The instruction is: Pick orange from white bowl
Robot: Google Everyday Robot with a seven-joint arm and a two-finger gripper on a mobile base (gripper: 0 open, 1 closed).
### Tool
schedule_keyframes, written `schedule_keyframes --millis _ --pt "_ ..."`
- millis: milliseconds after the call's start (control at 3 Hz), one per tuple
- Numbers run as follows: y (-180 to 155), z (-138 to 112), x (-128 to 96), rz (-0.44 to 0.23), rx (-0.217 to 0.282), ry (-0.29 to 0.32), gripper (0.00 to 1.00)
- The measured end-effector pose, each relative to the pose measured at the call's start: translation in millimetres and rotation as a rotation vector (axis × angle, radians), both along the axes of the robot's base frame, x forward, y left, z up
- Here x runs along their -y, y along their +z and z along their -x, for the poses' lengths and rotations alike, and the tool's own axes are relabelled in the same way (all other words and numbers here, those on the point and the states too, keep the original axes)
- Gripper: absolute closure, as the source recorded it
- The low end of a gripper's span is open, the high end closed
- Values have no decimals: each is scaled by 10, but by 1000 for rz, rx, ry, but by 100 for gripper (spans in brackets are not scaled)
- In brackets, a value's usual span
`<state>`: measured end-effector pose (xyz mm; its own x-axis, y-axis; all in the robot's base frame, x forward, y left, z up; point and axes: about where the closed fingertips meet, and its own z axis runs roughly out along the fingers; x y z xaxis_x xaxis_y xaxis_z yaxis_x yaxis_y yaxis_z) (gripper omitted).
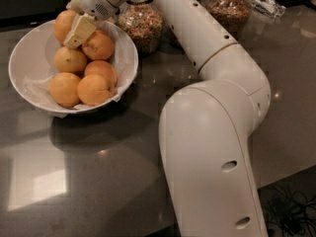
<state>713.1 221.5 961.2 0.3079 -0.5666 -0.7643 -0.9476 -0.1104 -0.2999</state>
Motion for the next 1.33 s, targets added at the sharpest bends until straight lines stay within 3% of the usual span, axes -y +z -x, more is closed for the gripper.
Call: schedule_keyframes --millis 333,1000,1333 --pt "-14 -18 -30 -1 -5 5 43" --pt "-20 -25 -25 -9 -9 2 89" --pt "-20 -25 -25 -10 -9 3 100"
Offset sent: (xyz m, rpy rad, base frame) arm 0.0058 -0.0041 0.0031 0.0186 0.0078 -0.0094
